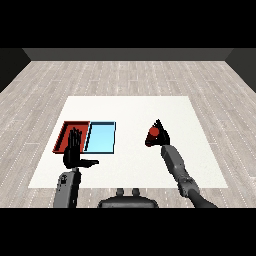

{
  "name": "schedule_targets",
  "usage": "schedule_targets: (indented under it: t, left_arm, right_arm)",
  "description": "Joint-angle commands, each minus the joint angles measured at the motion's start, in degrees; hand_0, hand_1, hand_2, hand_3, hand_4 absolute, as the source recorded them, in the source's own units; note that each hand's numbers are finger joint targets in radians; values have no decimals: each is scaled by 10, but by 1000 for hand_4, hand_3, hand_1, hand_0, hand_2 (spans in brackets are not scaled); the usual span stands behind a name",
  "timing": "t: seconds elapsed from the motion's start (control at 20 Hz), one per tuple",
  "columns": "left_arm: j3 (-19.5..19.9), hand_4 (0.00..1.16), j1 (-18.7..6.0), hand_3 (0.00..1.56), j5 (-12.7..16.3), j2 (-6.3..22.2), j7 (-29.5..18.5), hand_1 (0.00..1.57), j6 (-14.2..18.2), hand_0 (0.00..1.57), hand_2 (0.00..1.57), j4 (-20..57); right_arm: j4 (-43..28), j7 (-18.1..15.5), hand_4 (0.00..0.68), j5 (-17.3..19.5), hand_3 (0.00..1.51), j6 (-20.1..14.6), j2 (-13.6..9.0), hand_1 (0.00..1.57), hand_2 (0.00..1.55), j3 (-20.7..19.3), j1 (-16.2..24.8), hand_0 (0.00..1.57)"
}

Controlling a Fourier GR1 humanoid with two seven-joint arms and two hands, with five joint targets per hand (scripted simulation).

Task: Pick the red can and put it in the red box

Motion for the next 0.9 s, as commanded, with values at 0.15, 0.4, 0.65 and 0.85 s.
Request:
schedule_targets:
  t: [0.15,0.4,0.65,0.85]
  left_arm:
    - [-7,0,-19,0,-20,-19,-31,0,17,0,0,43]
    - [21,0,3,0,21,20,10,0,-19,0,0,0]
    - [10,0,-52,0,6,5,1,0,-3,0,0,41]
    - [16,0,-12,0,9,6,-20,0,-11,0,0,40]
  right_arm:
    - [-31,16,0,2,0,-33,24,0,0,10,5,0]
    - [48,10,0,8,0,-31,7,0,0,-5,-54,0]
    - [69,-3,0,19,0,-52,26,0,0,1,-49,0]
    - [61,8,493,29,1461,-107,8,1525,1502,-1,-58,1525]
